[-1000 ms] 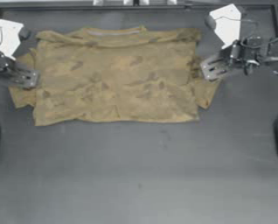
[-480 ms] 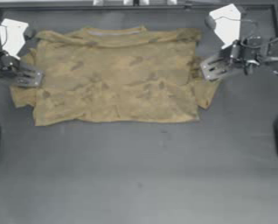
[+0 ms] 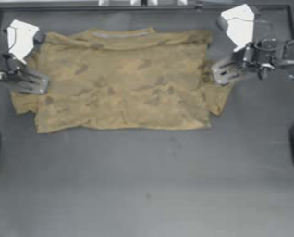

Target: Fold shirt

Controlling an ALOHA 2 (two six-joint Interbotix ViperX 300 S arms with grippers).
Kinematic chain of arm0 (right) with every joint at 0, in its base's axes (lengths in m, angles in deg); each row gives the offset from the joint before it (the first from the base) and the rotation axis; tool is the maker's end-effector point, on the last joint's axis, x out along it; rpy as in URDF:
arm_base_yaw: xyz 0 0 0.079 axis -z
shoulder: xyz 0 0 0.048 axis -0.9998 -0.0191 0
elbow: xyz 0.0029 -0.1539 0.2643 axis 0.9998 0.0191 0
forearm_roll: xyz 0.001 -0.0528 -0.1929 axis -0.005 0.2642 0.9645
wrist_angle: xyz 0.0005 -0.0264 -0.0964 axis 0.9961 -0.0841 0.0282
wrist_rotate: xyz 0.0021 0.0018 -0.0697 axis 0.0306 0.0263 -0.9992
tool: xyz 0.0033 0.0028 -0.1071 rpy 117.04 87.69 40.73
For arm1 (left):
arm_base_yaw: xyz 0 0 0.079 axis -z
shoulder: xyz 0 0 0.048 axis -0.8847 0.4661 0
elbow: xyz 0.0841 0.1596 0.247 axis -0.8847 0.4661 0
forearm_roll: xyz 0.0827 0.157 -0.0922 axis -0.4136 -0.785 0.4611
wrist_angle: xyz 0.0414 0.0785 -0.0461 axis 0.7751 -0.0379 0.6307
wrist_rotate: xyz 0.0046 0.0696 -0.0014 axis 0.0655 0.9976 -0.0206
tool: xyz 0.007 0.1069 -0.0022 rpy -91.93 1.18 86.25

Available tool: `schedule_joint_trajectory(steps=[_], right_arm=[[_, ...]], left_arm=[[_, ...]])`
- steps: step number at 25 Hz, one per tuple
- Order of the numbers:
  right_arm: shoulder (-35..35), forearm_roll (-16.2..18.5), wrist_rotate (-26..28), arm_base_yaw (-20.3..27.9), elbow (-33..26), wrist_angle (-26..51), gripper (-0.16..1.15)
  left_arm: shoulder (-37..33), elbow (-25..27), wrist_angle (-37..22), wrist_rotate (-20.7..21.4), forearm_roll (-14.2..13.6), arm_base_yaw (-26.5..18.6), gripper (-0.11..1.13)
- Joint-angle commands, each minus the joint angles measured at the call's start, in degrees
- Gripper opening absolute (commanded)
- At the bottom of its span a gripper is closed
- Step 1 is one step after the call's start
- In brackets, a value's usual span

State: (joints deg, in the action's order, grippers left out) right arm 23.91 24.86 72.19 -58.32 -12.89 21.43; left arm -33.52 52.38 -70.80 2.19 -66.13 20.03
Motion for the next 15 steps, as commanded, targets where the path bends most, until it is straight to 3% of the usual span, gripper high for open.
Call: schedule_joint_trajectory(steps=[1, 15], right_arm=[[0.44, -0.53, -0.09, -0.7, -0.53, -0.26, 0.88], [-5.36, -0.79, 0.88, -2.02, -0.88, -2.81, 0.88]], left_arm=[[-2.55, -1.23, -0.97, 0.0, -0.7, 0.35, 0.04], [-8.61, -3.16, -5.01, 0.26, -1.93, 1.41, 0.04]])
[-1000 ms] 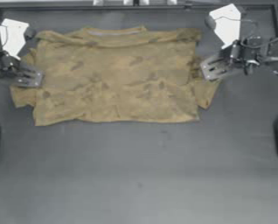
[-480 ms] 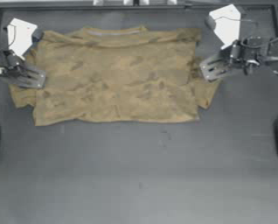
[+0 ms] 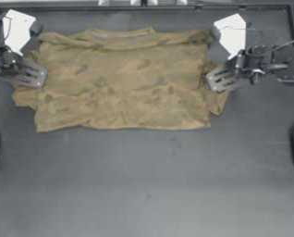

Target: Fold shirt

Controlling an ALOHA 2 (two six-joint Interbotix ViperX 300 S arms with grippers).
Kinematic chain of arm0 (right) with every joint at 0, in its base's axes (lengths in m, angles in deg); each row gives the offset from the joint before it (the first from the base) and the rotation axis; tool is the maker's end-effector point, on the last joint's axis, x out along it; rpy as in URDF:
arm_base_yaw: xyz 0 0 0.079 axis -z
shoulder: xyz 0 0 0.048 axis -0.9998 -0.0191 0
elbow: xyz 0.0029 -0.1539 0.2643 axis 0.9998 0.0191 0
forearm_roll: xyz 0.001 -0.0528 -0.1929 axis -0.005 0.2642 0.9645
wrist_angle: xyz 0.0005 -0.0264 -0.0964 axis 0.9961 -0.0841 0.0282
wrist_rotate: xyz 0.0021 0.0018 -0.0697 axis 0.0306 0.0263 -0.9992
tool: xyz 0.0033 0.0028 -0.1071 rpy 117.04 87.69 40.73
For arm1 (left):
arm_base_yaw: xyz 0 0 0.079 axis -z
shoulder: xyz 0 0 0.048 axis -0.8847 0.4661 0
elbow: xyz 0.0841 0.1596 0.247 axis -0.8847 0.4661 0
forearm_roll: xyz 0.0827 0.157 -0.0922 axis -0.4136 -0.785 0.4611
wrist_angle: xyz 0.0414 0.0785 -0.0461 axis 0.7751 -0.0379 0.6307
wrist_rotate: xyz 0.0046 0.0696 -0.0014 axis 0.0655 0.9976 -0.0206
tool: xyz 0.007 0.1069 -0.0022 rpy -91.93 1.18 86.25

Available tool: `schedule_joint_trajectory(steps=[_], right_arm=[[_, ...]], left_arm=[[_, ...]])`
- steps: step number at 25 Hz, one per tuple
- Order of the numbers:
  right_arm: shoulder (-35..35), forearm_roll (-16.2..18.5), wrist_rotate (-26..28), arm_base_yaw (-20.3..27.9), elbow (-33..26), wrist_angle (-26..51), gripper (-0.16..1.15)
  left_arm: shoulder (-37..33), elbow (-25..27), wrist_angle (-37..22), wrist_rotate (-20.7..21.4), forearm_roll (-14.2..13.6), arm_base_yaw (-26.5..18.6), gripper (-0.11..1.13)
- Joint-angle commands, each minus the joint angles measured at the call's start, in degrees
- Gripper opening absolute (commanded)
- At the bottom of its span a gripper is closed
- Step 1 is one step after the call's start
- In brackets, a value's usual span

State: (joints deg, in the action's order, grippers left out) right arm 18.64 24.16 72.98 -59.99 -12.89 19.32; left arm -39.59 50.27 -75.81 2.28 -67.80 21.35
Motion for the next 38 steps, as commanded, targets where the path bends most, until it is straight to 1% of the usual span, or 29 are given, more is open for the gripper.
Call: schedule_joint_trajectory(steps=[1, 5, 7, 8, 9, 11, 12, 13, 14, 15, 17, 19, 24, 27, 31, 35, 38], right_arm=[[-0.44, -0.09, 0.0, -0.35, -0.88, -0.7, 0.88], [-1.41, 0.09, 0.0, -0.97, -1.05, -0.53, 0.86], [-1.49, 0.0, 0.0, -1.32, -1.23, -0.44, 0.77], [-1.58, 0.0, 0.0, -1.41, -1.32, -0.18, 0.7], [-1.58, 0.09, 0.0, -1.58, -1.32, 0.09, 0.59], [-1.58, 0.18, 0.0, -1.93, -1.32, 0.53, 0.32], [-1.58, 0.35, 0.09, -2.02, -1.14, 0.53, 0.15], [-1.58, 0.35, 0.18, -2.11, -1.05, 0.35, 0.03], [-1.58, 0.26, 0.18, -2.02, -1.05, 0.35, -0.05], [-1.58, 0.35, 0.09, -2.11, -1.14, 0.53, -0.07], [-1.41, 0.26, 0.09, -2.11, -1.41, 0.62, 0.02], [-1.05, 0.35, -0.09, -2.2, -1.85, 0.62, 0.07], [0.44, 0.44, -0.97, -2.29, -4.22, 0.62, 0.05], [1.23, 0.44, -1.14, -2.55, -6.42, 0.62, 0.05], [1.49, 1.05, -1.32, -3.16, -9.49, 1.05, 0.05], [1.49, 1.32, -1.49, -4.04, -12.57, 0.97, 0.05], [1.49, 1.23, -2.02, -4.66, -15.03, 0.79, 0.05]], left_arm=[[-2.9, -0.97, 0.0, 0.18, -0.35, 0.0, 0.04], [-3.6, -1.23, -1.05, 0.7, -0.26, 0.09, 0.04], [-3.87, -1.32, -1.23, 0.79, -0.35, 0.09, 0.04], [-3.96, -1.32, -1.23, 0.79, -0.35, 0.0, 0.04], [-4.04, -1.41, -1.23, 0.79, -0.44, 0.0, 0.04], [-4.04, -1.41, -1.23, 0.79, -0.44, 0.09, 0.04], [-4.04, -1.41, -1.23, 0.79, -0.44, 0.0, 0.04], [-4.13, -1.41, -1.23, 0.79, -0.53, 0.09, 0.04], [-4.04, -1.41, -1.23, 0.79, -0.53, 0.09, 0.04], [-4.04, -1.41, -1.23, 0.79, -0.53, 0.09, 0.04], [-4.13, -1.58, -1.23, 0.79, -0.44, 0.53, 0.04], [-4.31, -2.02, -1.32, 0.79, -0.53, 1.14, 0.04], [-5.1, -4.31, -1.93, 0.79, -0.53, 2.81, 0.04], [-5.1, -5.71, -3.08, 1.41, -0.53, 3.69, 0.04], [-5.1, -7.56, -3.08, 1.58, -0.35, 5.36, 0.04], [-4.92, -9.76, -2.2, 1.58, -0.26, 6.94, 0.04], [-4.48, -10.81, 0.35, 1.58, 0.53, 7.56, 0.04]])
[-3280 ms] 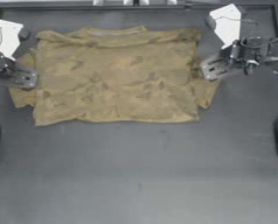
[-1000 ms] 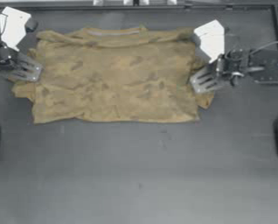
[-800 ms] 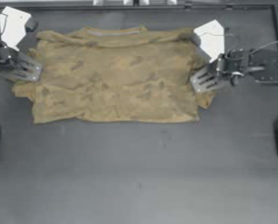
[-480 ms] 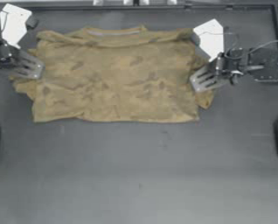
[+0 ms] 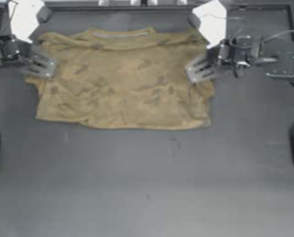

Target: Fold shirt

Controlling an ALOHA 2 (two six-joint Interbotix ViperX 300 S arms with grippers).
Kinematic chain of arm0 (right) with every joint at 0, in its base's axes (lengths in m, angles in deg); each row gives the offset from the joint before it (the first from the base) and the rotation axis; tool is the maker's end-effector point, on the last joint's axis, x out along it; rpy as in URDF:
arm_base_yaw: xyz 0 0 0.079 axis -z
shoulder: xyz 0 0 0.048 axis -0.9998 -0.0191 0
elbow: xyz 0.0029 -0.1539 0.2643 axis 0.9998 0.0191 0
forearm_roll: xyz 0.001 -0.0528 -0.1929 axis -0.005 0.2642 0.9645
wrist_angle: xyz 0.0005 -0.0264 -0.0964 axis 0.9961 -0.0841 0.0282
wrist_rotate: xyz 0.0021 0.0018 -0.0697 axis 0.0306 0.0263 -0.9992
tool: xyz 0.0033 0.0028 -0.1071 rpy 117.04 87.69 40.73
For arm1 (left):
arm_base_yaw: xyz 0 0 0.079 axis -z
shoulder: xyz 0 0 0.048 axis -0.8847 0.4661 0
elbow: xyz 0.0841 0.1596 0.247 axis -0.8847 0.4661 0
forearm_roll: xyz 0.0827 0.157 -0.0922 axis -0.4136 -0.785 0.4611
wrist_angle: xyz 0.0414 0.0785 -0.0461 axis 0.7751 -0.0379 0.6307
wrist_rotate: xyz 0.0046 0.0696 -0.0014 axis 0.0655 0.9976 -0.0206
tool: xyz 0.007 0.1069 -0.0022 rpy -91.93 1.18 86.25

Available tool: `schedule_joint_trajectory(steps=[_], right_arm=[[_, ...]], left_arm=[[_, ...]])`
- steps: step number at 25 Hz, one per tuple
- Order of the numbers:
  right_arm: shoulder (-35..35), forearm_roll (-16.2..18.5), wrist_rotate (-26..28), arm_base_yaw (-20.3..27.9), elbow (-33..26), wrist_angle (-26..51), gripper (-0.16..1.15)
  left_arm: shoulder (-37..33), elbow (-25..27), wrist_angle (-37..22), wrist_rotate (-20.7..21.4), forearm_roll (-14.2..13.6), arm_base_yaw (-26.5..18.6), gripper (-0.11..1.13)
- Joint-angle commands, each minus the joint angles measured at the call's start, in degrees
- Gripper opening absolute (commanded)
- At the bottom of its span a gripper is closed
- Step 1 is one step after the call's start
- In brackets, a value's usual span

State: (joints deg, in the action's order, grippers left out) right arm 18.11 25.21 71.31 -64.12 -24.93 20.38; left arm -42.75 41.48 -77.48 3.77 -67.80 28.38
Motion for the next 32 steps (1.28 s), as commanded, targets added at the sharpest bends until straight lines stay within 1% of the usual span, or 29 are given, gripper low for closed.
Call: schedule_joint_trajectory(steps=[1, 6, 9, 13, 17, 22, 25, 32], right_arm=[[2.02, 0.18, -0.44, -0.7, -3.78, -0.35, 0.05], [1.67, -0.18, -0.88, -1.85, -7.21, -0.7, 0.05], [0.88, -1.05, -1.23, -2.11, -8.35, -2.81, 0.05], [-0.35, -3.52, -2.11, -2.2, -8.7, -7.47, 0.05], [-1.93, -6.24, -3.78, -2.2, -8.88, -10.99, 0.05], [-4.22, -8.61, -5.8, -2.2, -9.84, -12.92, 0.05], [-5.45, -10.28, -7.03, -2.2, -10.28, -14.15, 0.05], [-8.26, -12.83, -8.96, -2.2, -10.72, -15.38, 0.05]], left_arm=[[-1.05, -2.2, 3.25, 0.09, 1.05, 0.79, 0.04], [1.14, -3.6, 8.53, 0.09, 2.9, 2.2, 0.04], [2.81, -5.01, 9.93, 0.09, 2.99, 3.52, 0.04], [5.36, -7.56, 11.69, 0.09, 3.08, 5.36, 0.04], [8.09, -8.96, 14.77, 0.09, 3.43, 6.33, 0.03], [11.34, -9.05, 19.78, 0.09, 4.31, 6.59, 0.03], [13.18, -9.14, 21.97, 0.09, 4.31, 6.59, 0.03], [16.26, -9.23, 27.51, 0.09, 4.57, 6.59, 0.03]])
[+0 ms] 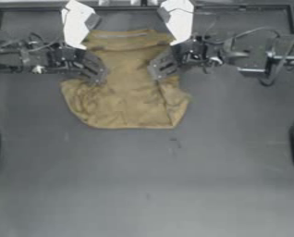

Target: Fold shirt

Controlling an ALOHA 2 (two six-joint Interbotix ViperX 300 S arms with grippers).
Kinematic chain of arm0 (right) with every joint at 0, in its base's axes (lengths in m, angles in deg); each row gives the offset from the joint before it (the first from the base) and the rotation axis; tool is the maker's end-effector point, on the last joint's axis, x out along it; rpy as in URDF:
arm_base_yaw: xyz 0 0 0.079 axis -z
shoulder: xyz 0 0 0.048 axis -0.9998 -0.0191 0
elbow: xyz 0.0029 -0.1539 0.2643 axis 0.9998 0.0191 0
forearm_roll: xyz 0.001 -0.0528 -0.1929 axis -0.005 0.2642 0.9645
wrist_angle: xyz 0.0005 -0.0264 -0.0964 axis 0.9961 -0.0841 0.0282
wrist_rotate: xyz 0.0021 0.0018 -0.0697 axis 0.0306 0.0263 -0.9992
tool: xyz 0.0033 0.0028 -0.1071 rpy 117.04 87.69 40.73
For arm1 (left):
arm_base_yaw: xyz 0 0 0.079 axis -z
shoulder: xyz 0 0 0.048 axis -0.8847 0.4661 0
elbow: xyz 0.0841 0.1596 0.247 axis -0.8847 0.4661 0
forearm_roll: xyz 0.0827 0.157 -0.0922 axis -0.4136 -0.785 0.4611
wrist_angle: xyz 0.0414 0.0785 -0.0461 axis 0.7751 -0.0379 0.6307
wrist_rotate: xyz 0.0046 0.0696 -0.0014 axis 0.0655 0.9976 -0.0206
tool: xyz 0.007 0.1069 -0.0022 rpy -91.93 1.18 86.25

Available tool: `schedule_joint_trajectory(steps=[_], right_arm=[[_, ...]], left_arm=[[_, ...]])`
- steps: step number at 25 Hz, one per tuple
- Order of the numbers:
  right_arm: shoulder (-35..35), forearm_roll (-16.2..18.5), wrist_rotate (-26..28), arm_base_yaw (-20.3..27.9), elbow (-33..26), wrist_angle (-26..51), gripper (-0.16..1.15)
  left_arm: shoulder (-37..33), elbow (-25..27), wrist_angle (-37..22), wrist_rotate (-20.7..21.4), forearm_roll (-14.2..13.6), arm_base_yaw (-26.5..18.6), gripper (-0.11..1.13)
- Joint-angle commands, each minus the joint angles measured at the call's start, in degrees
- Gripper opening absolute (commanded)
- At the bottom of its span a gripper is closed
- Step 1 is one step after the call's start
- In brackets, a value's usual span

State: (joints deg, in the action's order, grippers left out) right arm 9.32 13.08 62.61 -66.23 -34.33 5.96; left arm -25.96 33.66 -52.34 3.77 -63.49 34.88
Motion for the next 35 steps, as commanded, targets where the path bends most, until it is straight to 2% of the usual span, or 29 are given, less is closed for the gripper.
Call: schedule_joint_trajectory(steps=[1, 7, 10, 12, 15, 17, 20, 21, 23, 24, 27, 35], right_arm=[[0.18, -0.79, -0.26, -0.09, -1.32, -1.41, 0.05], [-0.97, -0.53, -0.26, -0.18, -1.32, -2.11, 0.05], [-1.05, -0.53, -0.26, -0.09, -1.05, -2.46, 0.05], [-1.05, -0.35, -0.26, -0.09, -0.97, -2.55, 0.06], [-1.05, 0.97, -0.88, -0.09, -0.88, -2.46, 0.13], [-1.05, 1.76, -2.29, -0.09, -0.88, -2.55, 0.27], [-1.05, 0.44, -4.13, -0.09, -1.14, -2.55, 0.64], [-1.05, -0.09, -4.48, -0.09, -1.23, -2.55, 0.75], [-0.88, -0.35, -4.66, -0.09, -1.49, -2.81, 0.97], [-0.53, -0.26, -4.66, -0.09, -1.49, -2.9, 1.03], [0.35, -0.26, -4.66, 0.18, -1.58, -2.81, 1.01], [2.99, 0.18, -4.75, 0.44, -1.58, -2.11, 1.0]], left_arm=[[-0.26, -1.32, 2.81, 0.09, 0.35, 0.09, 0.03], [1.85, -1.41, 6.68, 0.09, 0.26, 0.7, 0.04], [3.16, -1.32, 8.09, 0.18, 0.26, 0.88, 0.1], [4.04, -1.41, 8.79, 0.09, 0.26, 1.05, 0.22], [4.75, -1.41, 9.14, 0.09, 0.35, 1.14, 0.51], [4.75, -1.41, 9.49, 0.09, 0.26, 1.14, 0.73], [4.13, -1.41, 10.9, 0.18, -0.09, 1.14, 1.0], [3.96, -1.41, 11.07, 0.26, -0.18, 1.14, 1.04], [3.25, -1.41, 11.07, 0.26, -0.53, 1.14, 1.03], [2.81, -1.32, 11.07, 0.26, -0.79, 1.14, 1.02], [1.49, -1.41, 10.99, 0.53, -2.02, 1.05, 1.0], [-2.81, -1.41, 10.37, 1.32, -3.25, 0.18, 1.0]])
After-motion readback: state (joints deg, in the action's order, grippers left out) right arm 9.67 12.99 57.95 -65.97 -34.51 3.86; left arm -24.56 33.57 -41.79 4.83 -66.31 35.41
